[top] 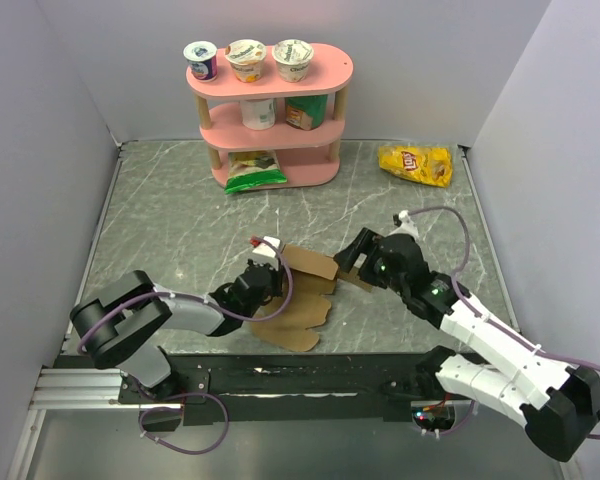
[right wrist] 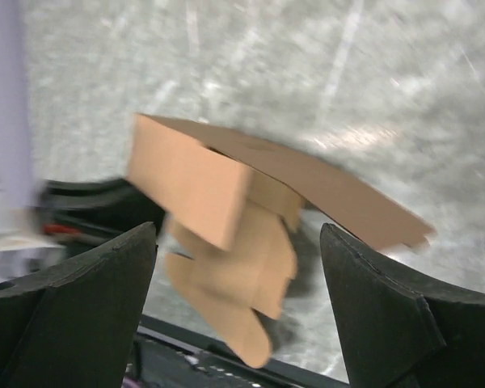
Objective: Fold the paper box
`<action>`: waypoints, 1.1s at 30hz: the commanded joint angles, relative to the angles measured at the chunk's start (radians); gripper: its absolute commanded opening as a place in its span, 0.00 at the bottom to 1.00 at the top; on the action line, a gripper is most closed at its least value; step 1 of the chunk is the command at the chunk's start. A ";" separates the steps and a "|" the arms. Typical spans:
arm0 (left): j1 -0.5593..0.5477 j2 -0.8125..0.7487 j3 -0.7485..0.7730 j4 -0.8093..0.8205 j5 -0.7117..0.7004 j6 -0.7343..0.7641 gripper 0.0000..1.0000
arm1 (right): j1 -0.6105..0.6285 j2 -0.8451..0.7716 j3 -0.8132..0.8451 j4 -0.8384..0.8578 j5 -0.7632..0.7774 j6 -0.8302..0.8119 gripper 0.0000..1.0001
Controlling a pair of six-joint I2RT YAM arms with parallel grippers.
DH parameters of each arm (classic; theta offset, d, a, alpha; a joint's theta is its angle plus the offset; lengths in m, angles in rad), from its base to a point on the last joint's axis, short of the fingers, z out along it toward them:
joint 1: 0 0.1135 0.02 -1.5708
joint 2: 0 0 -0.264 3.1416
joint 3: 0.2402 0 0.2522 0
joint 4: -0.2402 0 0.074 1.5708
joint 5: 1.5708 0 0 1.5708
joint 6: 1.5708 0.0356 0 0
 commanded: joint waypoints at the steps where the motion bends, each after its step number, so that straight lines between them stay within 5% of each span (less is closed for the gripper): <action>1: -0.037 -0.012 0.050 -0.146 -0.139 -0.050 0.17 | 0.022 0.029 0.103 -0.043 -0.020 -0.037 0.87; 11: -0.077 -0.023 0.057 -0.182 -0.179 -0.047 0.17 | 0.071 0.163 0.114 0.103 -0.134 -0.001 0.80; 33: -0.104 -0.021 0.061 -0.163 -0.199 -0.019 0.17 | 0.085 0.367 0.062 0.307 -0.091 0.071 0.76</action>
